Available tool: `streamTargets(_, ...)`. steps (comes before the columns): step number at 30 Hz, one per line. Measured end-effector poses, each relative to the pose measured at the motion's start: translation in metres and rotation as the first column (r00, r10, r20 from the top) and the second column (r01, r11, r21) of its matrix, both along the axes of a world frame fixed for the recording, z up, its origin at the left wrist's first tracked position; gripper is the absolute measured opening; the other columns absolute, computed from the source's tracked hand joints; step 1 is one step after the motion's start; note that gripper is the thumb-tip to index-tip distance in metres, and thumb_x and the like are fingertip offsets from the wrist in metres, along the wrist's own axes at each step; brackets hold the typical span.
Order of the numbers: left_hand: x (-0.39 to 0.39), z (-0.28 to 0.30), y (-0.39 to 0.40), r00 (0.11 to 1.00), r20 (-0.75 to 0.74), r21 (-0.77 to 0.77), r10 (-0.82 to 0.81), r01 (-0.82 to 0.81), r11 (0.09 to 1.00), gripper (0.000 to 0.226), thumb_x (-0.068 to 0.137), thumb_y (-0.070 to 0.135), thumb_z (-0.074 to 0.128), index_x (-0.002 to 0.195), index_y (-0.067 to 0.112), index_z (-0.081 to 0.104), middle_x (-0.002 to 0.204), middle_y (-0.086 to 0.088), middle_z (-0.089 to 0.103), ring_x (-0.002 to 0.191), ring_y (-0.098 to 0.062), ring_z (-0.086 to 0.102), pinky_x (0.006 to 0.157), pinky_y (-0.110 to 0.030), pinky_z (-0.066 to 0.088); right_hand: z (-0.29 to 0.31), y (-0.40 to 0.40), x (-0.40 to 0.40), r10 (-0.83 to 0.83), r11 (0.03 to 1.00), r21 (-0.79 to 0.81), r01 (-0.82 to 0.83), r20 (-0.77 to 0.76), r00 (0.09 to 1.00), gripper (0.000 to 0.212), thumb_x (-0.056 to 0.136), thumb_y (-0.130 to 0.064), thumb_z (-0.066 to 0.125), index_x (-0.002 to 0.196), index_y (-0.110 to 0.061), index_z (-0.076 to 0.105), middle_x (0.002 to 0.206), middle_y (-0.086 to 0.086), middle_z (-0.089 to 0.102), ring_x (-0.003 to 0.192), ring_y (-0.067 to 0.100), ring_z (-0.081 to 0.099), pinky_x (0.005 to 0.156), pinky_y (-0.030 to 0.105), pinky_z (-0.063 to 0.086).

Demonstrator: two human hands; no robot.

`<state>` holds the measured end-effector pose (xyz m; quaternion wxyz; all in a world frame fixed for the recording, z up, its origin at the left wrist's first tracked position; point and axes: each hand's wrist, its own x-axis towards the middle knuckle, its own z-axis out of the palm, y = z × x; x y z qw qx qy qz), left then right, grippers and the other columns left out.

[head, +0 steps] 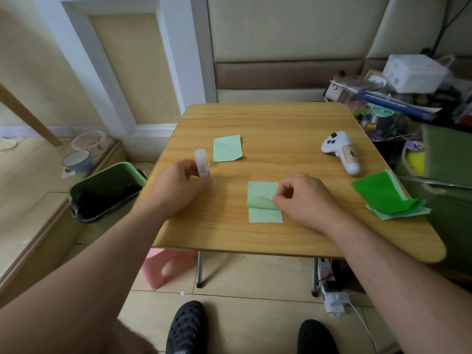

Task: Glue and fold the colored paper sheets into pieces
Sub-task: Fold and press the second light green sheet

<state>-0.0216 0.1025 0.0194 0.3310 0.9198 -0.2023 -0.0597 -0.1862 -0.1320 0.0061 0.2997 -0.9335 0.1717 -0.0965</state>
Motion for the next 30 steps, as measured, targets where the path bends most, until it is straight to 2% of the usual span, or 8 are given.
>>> streamTargets(4, -0.012, 0.005, -0.007, 0.999, -0.030, -0.167, -0.026, 0.020, 0.986, 0.027, 0.087, 0.055, 0.075, 0.104, 0.034, 0.073, 0.092, 0.016, 0.074, 0.088, -0.001, 0.066, 0.074, -0.029, 0.050, 0.000, -0.001, -0.001, -0.012, 1.000, 0.021, 0.011, 0.010, 1.000, 0.016, 0.088, -0.027, 0.070, 0.072, -0.026, 0.070, 0.086, -0.012, 0.064, 0.082, 0.004, 0.059, 0.070, 0.027, 0.049)
streamTargets(8, -0.044, 0.006, -0.026, 0.919, -0.238, -0.407, -0.314, 0.199, 0.891, 0.015, 0.095, 0.033, 0.073, 0.101, 0.020, 0.078, 0.094, 0.004, 0.078, 0.085, -0.007, 0.068, 0.083, -0.030, 0.049, -0.002, -0.002, 0.001, -0.019, 1.000, 0.018, 0.019, 0.010, 1.000, 0.015, 0.088, -0.036, 0.074, 0.075, -0.029, 0.070, 0.090, -0.013, 0.062, 0.083, 0.002, 0.058, 0.070, 0.024, 0.046)
streamTargets(11, -0.061, -0.002, -0.040, 0.867, -0.276, -0.389, -0.414, 0.294, 0.873, 0.015, 0.089, 0.036, 0.080, 0.099, 0.024, 0.080, 0.096, 0.008, 0.073, 0.082, -0.007, 0.062, 0.080, -0.028, 0.048, -0.001, -0.002, 0.002, -0.022, 1.000, -0.002, 0.022, 0.010, 1.000, 0.013, 0.088, -0.038, 0.076, 0.079, -0.031, 0.070, 0.091, -0.012, 0.061, 0.085, 0.005, 0.057, 0.071, 0.027, 0.047)
streamTargets(14, -0.064, -0.010, -0.049, 0.863, -0.185, -0.302, -0.470, 0.405, 0.863, 0.016, 0.082, 0.042, 0.085, 0.097, 0.038, 0.081, 0.116, 0.018, 0.067, 0.107, -0.008, 0.064, 0.099, -0.036, 0.052, 0.001, 0.000, 0.000, -0.013, 1.000, -0.005, 0.013, 0.042, 0.999, 0.011, 0.087, -0.039, 0.078, 0.082, -0.033, 0.070, 0.092, -0.012, 0.059, 0.085, 0.004, 0.056, 0.074, 0.030, 0.049)
streamTargets(16, -0.063, -0.011, -0.052, 0.858, -0.138, -0.236, -0.495, 0.457, 0.858, 0.021, 0.081, 0.048, 0.084, 0.100, 0.039, 0.081, 0.116, 0.018, 0.067, 0.106, -0.013, 0.065, 0.098, -0.042, 0.052, 0.003, 0.002, -0.001, -0.003, 1.000, -0.011, 0.004, 0.059, 0.998, 0.011, 0.085, -0.041, 0.079, 0.085, -0.034, 0.070, 0.093, -0.012, 0.059, 0.087, 0.007, 0.056, 0.075, 0.031, 0.049)
streamTargets(23, -0.059, -0.018, -0.054, 0.855, -0.145, -0.212, -0.499, 0.465, 0.859, 0.042, 0.074, 0.071, 0.074, 0.106, 0.044, 0.077, 0.101, -0.006, 0.075, 0.092, -0.029, 0.067, 0.087, -0.054, 0.055, 0.010, 0.005, -0.003, -0.023, 0.987, 0.158, -0.009, 0.204, 0.979, 0.004, 0.089, -0.026, 0.074, 0.086, -0.028, 0.077, 0.093, -0.013, 0.067, 0.075, -0.001, 0.055, 0.071, 0.023, 0.043)
streamTargets(28, -0.061, -0.020, -0.055, 0.872, -0.112, -0.233, -0.477, 0.443, 0.866, 0.023, 0.081, 0.055, 0.081, 0.093, 0.035, 0.078, 0.065, 0.013, 0.057, 0.062, -0.006, 0.046, 0.061, -0.031, 0.043, 0.012, 0.014, -0.002, 0.013, 0.960, 0.277, -0.052, 0.143, 0.990, 0.015, 0.088, -0.046, 0.077, 0.091, -0.032, 0.073, 0.099, -0.017, 0.064, 0.076, -0.007, 0.053, 0.071, 0.024, 0.042)
streamTargets(30, -0.060, -0.019, -0.053, 0.867, -0.116, -0.211, -0.484, 0.455, 0.865, 0.022, 0.080, 0.054, 0.083, 0.095, 0.038, 0.077, 0.071, 0.019, 0.062, 0.066, -0.007, 0.054, 0.065, -0.029, 0.047, 0.012, 0.015, -0.001, 0.013, 0.958, 0.281, -0.054, 0.146, 0.989, 0.015, 0.092, -0.046, 0.074, 0.095, -0.031, 0.073, 0.095, -0.021, 0.065, 0.075, -0.010, 0.053, 0.070, 0.024, 0.042)
